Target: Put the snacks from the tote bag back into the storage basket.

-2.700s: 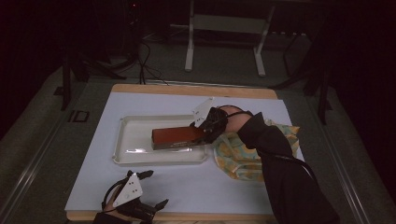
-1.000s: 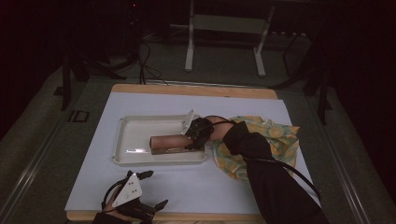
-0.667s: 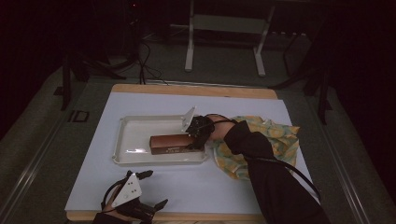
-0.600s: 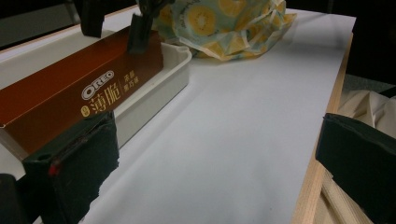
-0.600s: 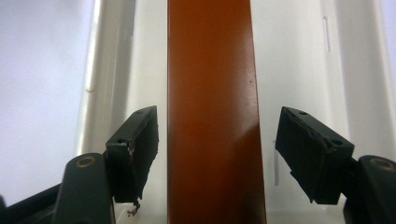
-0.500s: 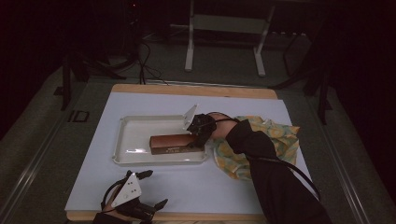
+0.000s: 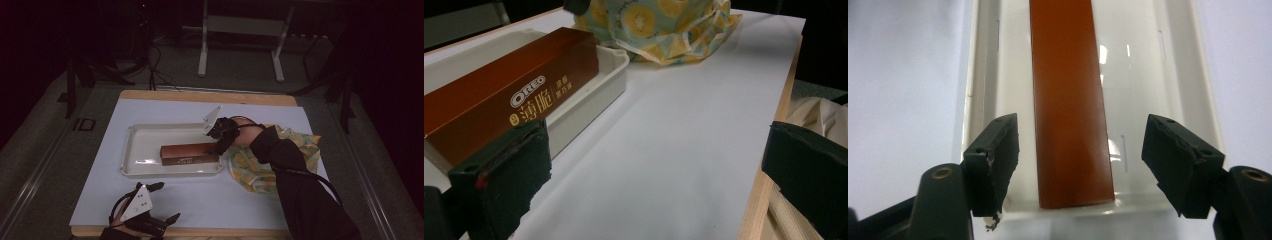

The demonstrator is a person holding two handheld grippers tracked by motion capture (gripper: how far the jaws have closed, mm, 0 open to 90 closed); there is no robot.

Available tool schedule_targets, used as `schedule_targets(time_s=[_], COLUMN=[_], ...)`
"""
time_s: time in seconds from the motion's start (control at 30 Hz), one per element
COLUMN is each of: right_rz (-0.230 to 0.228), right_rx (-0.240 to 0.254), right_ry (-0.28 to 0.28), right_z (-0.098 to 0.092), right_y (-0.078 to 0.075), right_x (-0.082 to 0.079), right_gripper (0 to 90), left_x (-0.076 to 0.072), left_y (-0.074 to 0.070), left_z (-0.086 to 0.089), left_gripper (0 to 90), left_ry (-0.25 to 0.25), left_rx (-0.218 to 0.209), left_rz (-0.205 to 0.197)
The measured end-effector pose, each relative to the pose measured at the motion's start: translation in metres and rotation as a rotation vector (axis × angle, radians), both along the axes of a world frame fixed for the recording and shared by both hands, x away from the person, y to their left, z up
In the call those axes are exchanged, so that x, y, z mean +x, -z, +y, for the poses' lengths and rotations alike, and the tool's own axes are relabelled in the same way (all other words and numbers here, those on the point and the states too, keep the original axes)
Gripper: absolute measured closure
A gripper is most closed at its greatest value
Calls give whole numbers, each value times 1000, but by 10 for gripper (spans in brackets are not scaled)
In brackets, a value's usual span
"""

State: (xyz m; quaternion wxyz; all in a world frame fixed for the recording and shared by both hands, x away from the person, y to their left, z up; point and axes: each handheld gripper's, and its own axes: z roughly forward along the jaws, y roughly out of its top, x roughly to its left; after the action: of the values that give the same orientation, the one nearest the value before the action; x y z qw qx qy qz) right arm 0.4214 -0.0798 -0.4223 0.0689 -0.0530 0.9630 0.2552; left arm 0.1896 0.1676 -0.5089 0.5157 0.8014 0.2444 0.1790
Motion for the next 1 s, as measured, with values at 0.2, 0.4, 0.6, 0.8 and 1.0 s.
schedule_targets(time_s=[0.2,0.4,0.6,0.8,1.0], right_rz=[3,24,10,10,27], right_rx=[19,22,16,60,97], right_ry=[23,86,124,165,234], right_z=[-10,-21,-33,-51,-72], right_y=[-8,-10,-15,-24,-31], right_x=[-1,3,3,5,11], right_gripper=[262,183,133,134,138], left_x=[0,0,0,0,0], left_y=[0,0,0,-1,-1], left_z=[0,-1,0,0,-1], left_gripper=[0,0,0,0,0], left_ry=[1,1,-1,-1,1], left_rx=[1,2,4,1,2], left_rz=[-2,2,-1,0,1])
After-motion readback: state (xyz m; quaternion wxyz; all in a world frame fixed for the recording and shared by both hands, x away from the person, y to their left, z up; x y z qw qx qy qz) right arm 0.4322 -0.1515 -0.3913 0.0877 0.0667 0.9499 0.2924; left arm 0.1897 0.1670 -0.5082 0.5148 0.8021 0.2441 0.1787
